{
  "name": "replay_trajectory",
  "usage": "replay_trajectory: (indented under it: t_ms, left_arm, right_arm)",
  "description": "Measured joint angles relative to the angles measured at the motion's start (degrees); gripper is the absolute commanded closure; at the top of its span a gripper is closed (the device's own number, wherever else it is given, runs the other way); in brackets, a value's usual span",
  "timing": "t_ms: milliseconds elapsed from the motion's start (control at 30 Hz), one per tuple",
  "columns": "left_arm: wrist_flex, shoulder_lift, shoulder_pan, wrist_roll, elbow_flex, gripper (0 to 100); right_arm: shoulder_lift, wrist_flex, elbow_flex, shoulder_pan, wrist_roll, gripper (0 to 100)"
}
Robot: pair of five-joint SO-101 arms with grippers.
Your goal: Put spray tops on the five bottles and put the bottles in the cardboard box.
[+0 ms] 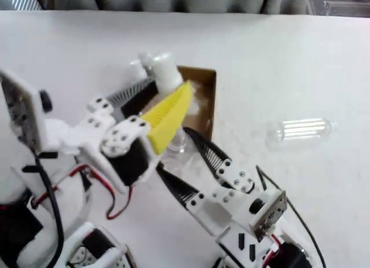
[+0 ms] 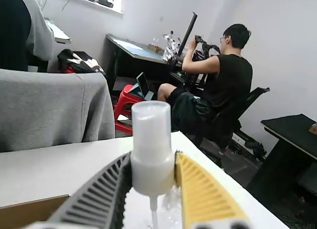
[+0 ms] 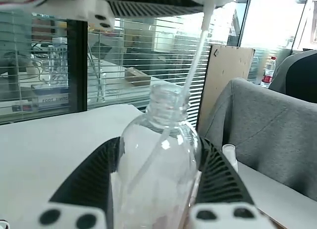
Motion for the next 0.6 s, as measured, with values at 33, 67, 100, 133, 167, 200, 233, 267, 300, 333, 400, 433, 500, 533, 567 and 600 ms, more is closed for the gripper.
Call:
replay_trajectory:
  t_ms: [33,67,100,133,167,200,233,267,300,333,400,433,500,533,567,600]
  left_arm:
    - [-0.62,-1.67,0.09,0.00,1.67,98]
    - [-0.97,-2.73,0.00,0.00,3.34,98]
    - [-1.32,-3.69,0.00,-0.18,5.19,98]
    - [-1.93,-4.66,0.62,-0.88,7.30,98]
    - [-2.64,-5.63,0.97,-1.93,9.67,98]
    - [-3.25,-6.68,1.67,-2.90,12.04,98]
    - [-3.69,-7.91,2.46,-3.78,14.15,98]
    - [-4.04,-9.05,2.99,-4.40,15.91,98]
    - [-4.40,-10.20,3.25,-4.92,17.14,98]
    - [-4.57,-11.25,3.52,-5.10,18.11,98]
    - [-4.66,-12.31,4.04,-5.45,18.81,98]
    - [-4.66,-12.48,4.22,-5.45,18.99,98]
    - [-4.66,-12.48,4.22,-5.54,19.08,98]
    - [-4.66,-12.57,4.22,-5.63,19.08,98]
    - [-4.66,-12.92,4.22,-5.63,19.08,98]
    - [-4.66,-12.92,4.22,-5.63,19.08,98]
  right_arm:
    - [0.00,0.00,0.00,0.00,0.00,98.2]
    - [0.00,0.00,0.00,0.00,0.00,98.2]
    - [0.00,0.00,0.00,0.00,0.00,98.2]
    - [0.00,0.00,0.09,0.00,0.00,98.2]
    - [0.44,0.00,0.09,0.00,0.00,98.2]
    - [0.70,0.00,0.09,0.00,-0.09,98.2]
    - [0.35,0.00,0.09,0.09,-0.09,98.2]
    - [0.18,0.09,0.09,0.09,-0.09,98.2]
    - [0.09,0.09,0.18,0.09,-0.09,98.2]
    - [-0.09,0.09,0.26,0.09,-0.09,98.2]
    - [-0.79,0.09,0.26,0.09,-0.09,98.2]
    - [-0.79,0.09,0.26,0.09,-0.09,98.2]
    - [-0.53,0.09,0.26,0.09,-0.09,98.2]
    - [-0.35,0.09,0.26,0.09,-0.09,98.2]
    - [-0.53,0.09,0.26,0.09,-0.09,98.2]
    - [-0.79,0.09,0.26,0.09,-0.09,98.2]
